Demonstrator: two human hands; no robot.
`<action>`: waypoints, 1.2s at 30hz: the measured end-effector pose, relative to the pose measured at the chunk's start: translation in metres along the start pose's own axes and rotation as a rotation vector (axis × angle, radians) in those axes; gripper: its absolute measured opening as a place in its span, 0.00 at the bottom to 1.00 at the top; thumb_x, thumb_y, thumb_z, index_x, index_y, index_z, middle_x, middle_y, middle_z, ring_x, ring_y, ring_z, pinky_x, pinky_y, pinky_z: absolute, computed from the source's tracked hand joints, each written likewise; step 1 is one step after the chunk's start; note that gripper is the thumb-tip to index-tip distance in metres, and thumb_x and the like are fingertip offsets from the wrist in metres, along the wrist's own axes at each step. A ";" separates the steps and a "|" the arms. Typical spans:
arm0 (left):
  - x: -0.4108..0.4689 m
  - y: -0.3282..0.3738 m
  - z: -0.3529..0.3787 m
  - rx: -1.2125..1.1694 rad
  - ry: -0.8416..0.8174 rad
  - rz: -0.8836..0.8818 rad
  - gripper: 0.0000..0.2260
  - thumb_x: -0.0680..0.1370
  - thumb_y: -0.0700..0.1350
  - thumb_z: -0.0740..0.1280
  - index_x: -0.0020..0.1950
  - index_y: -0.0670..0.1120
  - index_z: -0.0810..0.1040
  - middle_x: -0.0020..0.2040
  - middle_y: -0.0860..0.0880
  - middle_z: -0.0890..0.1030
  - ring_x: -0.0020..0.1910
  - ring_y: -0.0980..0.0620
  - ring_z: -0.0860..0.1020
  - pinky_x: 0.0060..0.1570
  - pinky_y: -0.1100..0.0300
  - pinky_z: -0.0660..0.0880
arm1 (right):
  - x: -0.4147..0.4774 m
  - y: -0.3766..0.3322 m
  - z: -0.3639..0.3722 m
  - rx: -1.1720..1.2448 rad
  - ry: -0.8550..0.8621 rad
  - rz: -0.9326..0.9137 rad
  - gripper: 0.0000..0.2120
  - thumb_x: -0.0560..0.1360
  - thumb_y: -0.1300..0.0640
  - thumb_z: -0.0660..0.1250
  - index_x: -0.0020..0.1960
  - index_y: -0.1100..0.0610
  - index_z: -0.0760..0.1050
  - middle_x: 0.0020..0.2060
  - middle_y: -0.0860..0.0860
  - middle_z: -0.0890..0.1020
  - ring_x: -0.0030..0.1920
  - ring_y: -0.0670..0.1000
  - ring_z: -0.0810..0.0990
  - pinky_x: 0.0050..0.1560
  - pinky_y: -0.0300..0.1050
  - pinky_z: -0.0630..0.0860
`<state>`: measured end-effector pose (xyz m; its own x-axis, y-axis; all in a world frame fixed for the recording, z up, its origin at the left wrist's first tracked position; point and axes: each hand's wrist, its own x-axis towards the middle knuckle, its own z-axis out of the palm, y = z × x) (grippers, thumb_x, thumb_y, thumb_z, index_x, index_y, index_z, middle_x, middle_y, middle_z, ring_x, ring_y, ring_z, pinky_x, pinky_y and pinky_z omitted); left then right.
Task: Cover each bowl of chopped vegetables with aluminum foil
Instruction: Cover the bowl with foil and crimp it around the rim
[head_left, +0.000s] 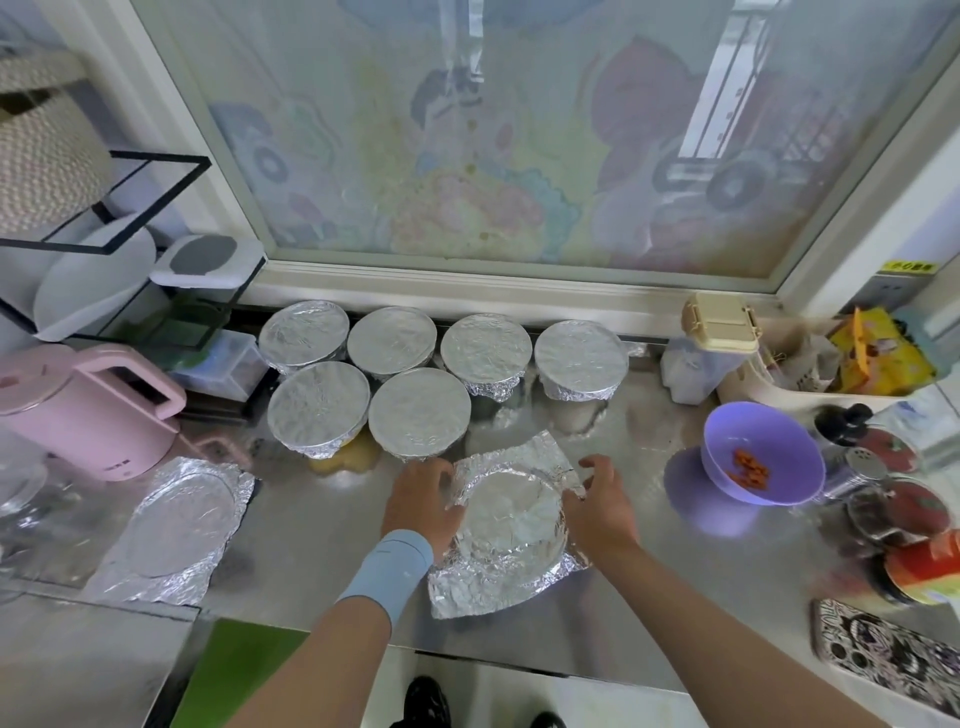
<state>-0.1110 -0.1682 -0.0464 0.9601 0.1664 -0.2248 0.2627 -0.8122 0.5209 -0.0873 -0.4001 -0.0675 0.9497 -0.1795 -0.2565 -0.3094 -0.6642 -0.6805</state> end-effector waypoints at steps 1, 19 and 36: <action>-0.003 0.007 -0.004 -0.027 0.012 0.052 0.12 0.72 0.48 0.70 0.52 0.58 0.71 0.53 0.55 0.70 0.56 0.50 0.73 0.54 0.58 0.72 | 0.001 -0.004 -0.002 0.026 -0.004 -0.009 0.18 0.74 0.60 0.66 0.62 0.50 0.68 0.54 0.51 0.74 0.46 0.52 0.76 0.47 0.42 0.70; -0.018 0.072 -0.099 -0.315 -0.069 0.175 0.19 0.77 0.48 0.70 0.67 0.47 0.74 0.61 0.51 0.77 0.60 0.51 0.75 0.55 0.60 0.69 | 0.002 -0.103 -0.085 0.270 -0.052 -0.236 0.12 0.72 0.47 0.59 0.45 0.41 0.82 0.50 0.45 0.77 0.56 0.51 0.73 0.61 0.53 0.68; -0.004 0.019 -0.049 -0.123 -0.231 -0.048 0.09 0.80 0.53 0.62 0.56 0.51 0.76 0.50 0.50 0.80 0.47 0.49 0.78 0.50 0.58 0.75 | -0.010 -0.048 -0.040 -0.050 -0.195 -0.075 0.10 0.78 0.55 0.66 0.38 0.53 0.76 0.31 0.48 0.76 0.33 0.48 0.72 0.33 0.41 0.67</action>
<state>-0.1055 -0.1564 0.0049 0.9027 0.0598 -0.4261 0.3308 -0.7298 0.5983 -0.0795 -0.3953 -0.0049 0.9412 0.0123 -0.3377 -0.2307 -0.7066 -0.6689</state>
